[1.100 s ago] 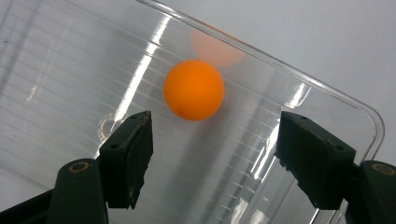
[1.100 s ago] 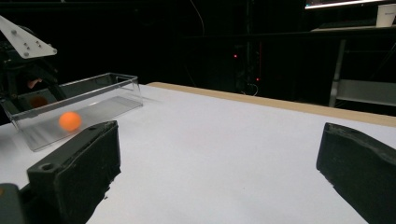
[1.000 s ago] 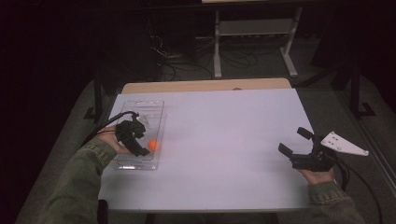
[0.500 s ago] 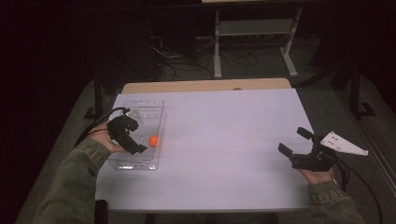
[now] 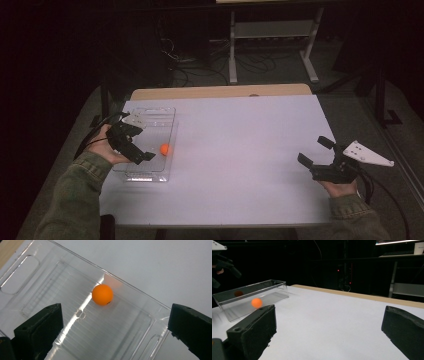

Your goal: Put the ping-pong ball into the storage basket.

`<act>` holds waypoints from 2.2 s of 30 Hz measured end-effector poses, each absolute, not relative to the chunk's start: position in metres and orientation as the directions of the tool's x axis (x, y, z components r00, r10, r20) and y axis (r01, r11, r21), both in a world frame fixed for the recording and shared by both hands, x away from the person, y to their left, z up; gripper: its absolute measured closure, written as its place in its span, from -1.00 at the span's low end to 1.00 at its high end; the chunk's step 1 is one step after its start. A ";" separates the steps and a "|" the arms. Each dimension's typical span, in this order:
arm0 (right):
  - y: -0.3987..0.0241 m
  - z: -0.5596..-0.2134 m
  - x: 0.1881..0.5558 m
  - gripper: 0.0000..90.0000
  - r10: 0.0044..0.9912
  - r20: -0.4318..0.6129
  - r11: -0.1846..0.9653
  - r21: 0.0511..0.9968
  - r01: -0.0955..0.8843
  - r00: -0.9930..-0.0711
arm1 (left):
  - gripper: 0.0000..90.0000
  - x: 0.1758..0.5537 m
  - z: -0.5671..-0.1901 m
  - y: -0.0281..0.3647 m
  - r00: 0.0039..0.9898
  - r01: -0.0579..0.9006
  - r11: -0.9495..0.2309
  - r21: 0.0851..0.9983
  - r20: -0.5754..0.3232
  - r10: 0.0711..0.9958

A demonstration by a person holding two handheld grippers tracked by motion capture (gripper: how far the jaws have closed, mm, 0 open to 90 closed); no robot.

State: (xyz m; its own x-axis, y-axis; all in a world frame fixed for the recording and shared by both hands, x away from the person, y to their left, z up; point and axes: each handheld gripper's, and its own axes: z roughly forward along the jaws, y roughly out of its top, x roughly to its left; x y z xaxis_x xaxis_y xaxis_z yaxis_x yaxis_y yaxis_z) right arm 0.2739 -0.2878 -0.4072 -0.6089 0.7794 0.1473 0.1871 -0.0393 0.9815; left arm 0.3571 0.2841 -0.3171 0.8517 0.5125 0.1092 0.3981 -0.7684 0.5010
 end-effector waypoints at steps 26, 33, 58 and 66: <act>-0.287 -0.407 0.274 -1.00 0.781 0.140 -0.033 0.982 0.184 -0.608 | -1.00 0.308 -0.310 0.343 0.751 0.364 -0.519 0.774 0.086 0.654; -0.287 -0.407 0.274 -1.00 0.782 0.141 -0.034 0.982 0.184 -0.607 | -1.00 0.302 -0.321 0.355 0.729 0.370 -0.461 0.807 0.055 0.683; -0.287 -0.407 0.273 -1.00 0.783 0.140 -0.034 0.982 0.184 -0.605 | -1.00 0.281 -0.354 0.375 0.655 0.303 -0.298 0.905 0.030 0.755; -0.287 -0.407 0.273 -1.00 0.783 0.139 -0.033 0.983 0.183 -0.606 | -1.00 0.276 -0.366 0.378 0.626 0.281 -0.243 0.928 0.015 0.780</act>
State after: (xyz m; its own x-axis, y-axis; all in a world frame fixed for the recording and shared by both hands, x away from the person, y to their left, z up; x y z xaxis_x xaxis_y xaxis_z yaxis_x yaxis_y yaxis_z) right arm 0.2726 -0.2871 -0.4068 -0.6061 0.7832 0.1387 0.1827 -0.0326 0.9826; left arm 0.2756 0.3777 -0.3663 0.6256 0.7800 0.0147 0.2812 -0.2430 0.9284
